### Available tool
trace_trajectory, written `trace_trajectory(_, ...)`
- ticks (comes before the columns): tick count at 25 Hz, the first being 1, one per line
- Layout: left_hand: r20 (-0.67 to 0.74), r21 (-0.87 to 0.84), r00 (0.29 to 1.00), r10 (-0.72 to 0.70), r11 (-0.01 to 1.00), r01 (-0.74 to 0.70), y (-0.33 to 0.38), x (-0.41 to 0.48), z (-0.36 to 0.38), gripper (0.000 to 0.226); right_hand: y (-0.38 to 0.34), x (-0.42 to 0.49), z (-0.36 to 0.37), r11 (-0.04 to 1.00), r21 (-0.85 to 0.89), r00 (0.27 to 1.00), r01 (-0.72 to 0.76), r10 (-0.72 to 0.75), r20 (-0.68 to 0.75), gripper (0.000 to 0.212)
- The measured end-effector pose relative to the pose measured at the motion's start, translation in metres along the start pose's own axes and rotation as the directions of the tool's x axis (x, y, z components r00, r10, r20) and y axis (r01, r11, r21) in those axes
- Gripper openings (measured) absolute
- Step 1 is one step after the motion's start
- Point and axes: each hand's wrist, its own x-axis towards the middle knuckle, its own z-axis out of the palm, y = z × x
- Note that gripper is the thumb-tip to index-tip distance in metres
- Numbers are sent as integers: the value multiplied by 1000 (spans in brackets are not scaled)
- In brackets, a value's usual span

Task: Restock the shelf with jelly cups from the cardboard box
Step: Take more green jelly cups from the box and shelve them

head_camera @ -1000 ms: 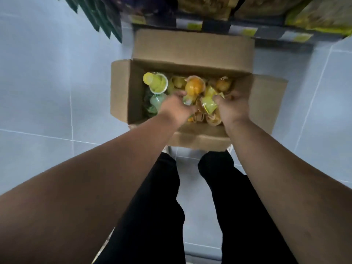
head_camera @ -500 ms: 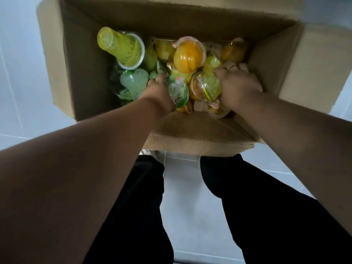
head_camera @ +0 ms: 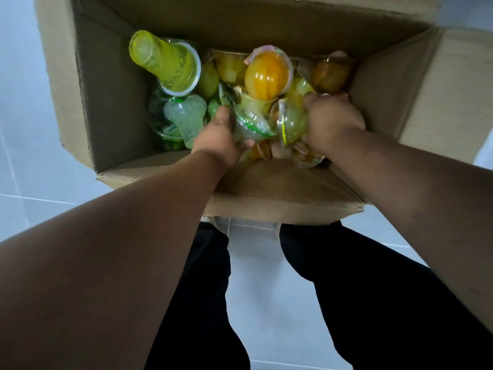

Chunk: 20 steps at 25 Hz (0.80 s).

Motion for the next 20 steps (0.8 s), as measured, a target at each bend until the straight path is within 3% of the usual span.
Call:
trace_trajectory(2, 16, -179, 998, -54, 982, 56, 5, -7, -2, 47, -2, -11, -4, 979, 197, 999, -44, 38, 34, 60)
trace_trajectory(5, 107, -531, 977, -186, 820, 215, 13, -11, 0, 45, -6, -16, -9, 917, 390, 995, -86, 63, 71, 68)
trace_trajectory(10, 265, -652, 929, -257, 662, 369, 2, 11, 20, 85, -12, -12, 6, 796, 563, 975, -222, 177, 133, 72)
trace_trajectory(12, 301, -678, 917, -263, 617, 399, 3, 14, 20, 76, -10, -12, 16, 723, 633, 961, -276, 212, 176, 72)
trace_trajectory(16, 340, -719, 902, -265, 545, 431, 14, -9, -1, 33, -9, -25, 16, 498, 795, 934, -347, 260, 245, 63)
trace_trajectory(20, 308, -784, 923, -232, 489, 384, 28, -48, -39, 31, -21, -55, -19, 248, 903, 916, -352, 290, 277, 54)
